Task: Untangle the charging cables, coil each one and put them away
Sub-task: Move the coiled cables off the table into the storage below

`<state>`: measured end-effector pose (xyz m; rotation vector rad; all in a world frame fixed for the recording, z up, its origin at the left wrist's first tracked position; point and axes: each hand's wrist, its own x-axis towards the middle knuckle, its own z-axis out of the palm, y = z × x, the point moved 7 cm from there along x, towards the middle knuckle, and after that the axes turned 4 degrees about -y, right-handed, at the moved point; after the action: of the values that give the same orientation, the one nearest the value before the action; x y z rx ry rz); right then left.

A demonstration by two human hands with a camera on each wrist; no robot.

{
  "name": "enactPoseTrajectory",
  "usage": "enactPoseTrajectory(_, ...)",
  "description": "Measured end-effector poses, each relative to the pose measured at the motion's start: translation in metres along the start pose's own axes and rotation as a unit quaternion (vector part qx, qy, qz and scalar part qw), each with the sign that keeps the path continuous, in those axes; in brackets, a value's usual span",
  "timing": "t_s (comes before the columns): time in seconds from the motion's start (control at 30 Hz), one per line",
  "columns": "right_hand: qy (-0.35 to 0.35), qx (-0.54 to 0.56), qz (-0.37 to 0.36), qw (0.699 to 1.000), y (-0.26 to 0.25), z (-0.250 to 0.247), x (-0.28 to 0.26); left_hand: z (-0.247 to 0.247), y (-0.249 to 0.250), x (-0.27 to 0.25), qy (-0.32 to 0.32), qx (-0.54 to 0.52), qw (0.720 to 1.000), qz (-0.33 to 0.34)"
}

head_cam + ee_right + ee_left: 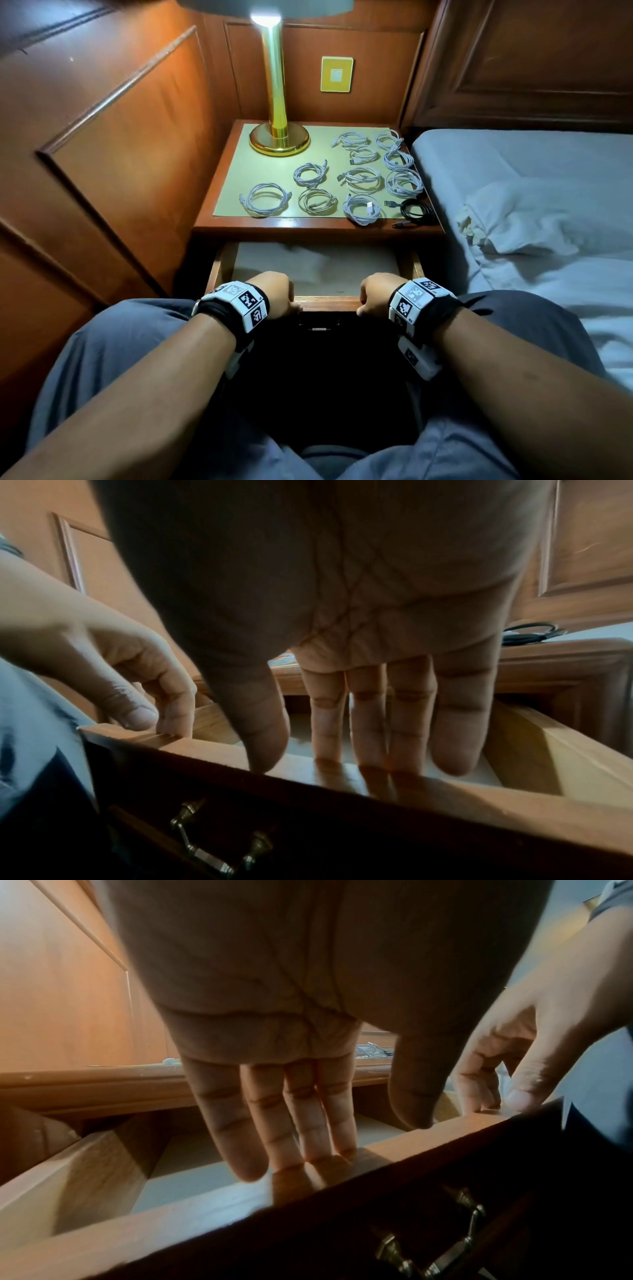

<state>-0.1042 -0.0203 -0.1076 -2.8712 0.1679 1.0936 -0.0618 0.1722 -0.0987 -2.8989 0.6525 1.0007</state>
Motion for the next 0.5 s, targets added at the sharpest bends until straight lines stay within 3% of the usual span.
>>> enactPoseTrajectory(0.2, 0.007, 0.048, 0.003, 0.999, 0.003, -0.011, 0.002, -0.006, -0.014, 0.007, 0.005, -0.062, 0.998, -0.007)
enactPoseTrajectory(0.27, 0.056, 0.086, -0.01, 0.995, 0.001, -0.029, 0.001, -0.022, -0.026, 0.011, 0.054, -0.107, 0.993, -0.007)
enactPoseTrajectory(0.4, 0.179, 0.159, -0.06, 0.969, -0.015, -0.093, 0.0, -0.085, -0.056, 0.017, 0.213, -0.172, 0.961, -0.024)
enactPoseTrajectory(0.5, 0.246, 0.184, -0.076, 0.949, -0.031, -0.145, 0.014, -0.131, -0.074, 0.031, 0.264, -0.178, 0.946, -0.066)
